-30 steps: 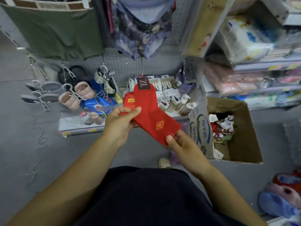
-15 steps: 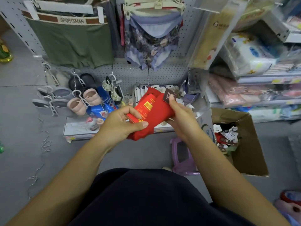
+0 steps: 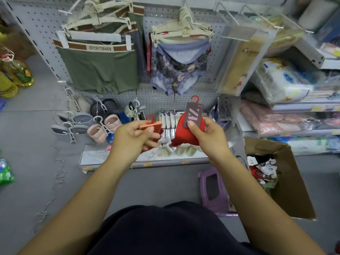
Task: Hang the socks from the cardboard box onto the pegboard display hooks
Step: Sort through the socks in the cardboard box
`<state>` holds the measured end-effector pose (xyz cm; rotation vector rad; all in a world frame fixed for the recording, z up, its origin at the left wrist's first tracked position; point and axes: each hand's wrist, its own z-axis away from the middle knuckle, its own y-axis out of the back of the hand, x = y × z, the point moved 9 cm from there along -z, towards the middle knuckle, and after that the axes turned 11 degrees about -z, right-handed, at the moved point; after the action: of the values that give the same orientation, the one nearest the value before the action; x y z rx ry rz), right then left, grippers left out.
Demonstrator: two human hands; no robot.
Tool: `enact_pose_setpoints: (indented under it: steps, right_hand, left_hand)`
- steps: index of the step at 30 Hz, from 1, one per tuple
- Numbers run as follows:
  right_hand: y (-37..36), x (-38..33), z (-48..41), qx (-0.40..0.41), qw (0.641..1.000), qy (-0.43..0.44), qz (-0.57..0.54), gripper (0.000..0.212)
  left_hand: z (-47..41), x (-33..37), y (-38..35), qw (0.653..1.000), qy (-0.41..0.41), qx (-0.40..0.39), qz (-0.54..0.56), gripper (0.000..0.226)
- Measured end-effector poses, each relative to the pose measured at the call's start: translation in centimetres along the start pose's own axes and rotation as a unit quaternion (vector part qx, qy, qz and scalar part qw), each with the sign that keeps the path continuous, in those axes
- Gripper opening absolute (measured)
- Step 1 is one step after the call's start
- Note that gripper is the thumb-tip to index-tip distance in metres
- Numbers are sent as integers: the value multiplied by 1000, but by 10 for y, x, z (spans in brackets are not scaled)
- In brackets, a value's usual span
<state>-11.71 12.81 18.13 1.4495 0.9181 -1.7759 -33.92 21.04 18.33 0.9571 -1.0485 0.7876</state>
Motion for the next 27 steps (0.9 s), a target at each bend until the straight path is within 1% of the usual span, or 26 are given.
enact_pose_setpoints:
  steps: [3, 6, 7, 8, 10, 11, 15, 20, 22, 24, 26, 27]
  right_hand:
    - [-10, -13, 0, -9, 1000, 13, 11, 23]
    - [-28, -30, -2, -32, 998, 35, 28, 21]
    - [-35, -34, -5, -47, 998, 35, 27, 21]
    - [-45, -38, -7, -63, 997, 30, 20, 21]
    - [-62, -47, -14, -89, 996, 23, 1, 23]
    - [-71, -53, -19, -97, 995, 25, -2, 23]
    - [-108, -81, -42, -136, 989, 52, -4, 19]
    - [-157, -123, -73, -202, 973, 109, -12, 29]
    - [-177, -137, -91, -229, 967, 109, -25, 31]
    - [-195, -149, -112, -242, 965, 88, -50, 21]
    - [-211, -161, -135, -247, 964, 67, -74, 7]
    - [-217, -169, -147, -245, 964, 67, -80, 4]
  left_hand:
    - [-4, 17, 26, 994, -41, 90, -55, 18]
    - [-8, 26, 56, 979, -52, 157, -121, 17]
    - [-10, 31, 66, 975, -58, 176, -126, 10]
    - [-11, 39, 75, 972, -69, 191, -117, 5]
    - [-16, 52, 91, 970, -77, 219, -79, 12]
    - [-18, 59, 100, 969, -77, 230, -55, 11]
    - [-33, 80, 125, 966, -71, 246, 26, 15]
    - [-54, 116, 158, 957, -95, 264, 77, 12]
    - [-67, 127, 168, 954, -98, 264, 104, 14]
    - [-84, 140, 178, 951, -101, 266, 118, 13]
    - [-103, 154, 189, 948, -105, 282, 106, 14]
    - [-112, 161, 195, 944, -109, 294, 99, 14]
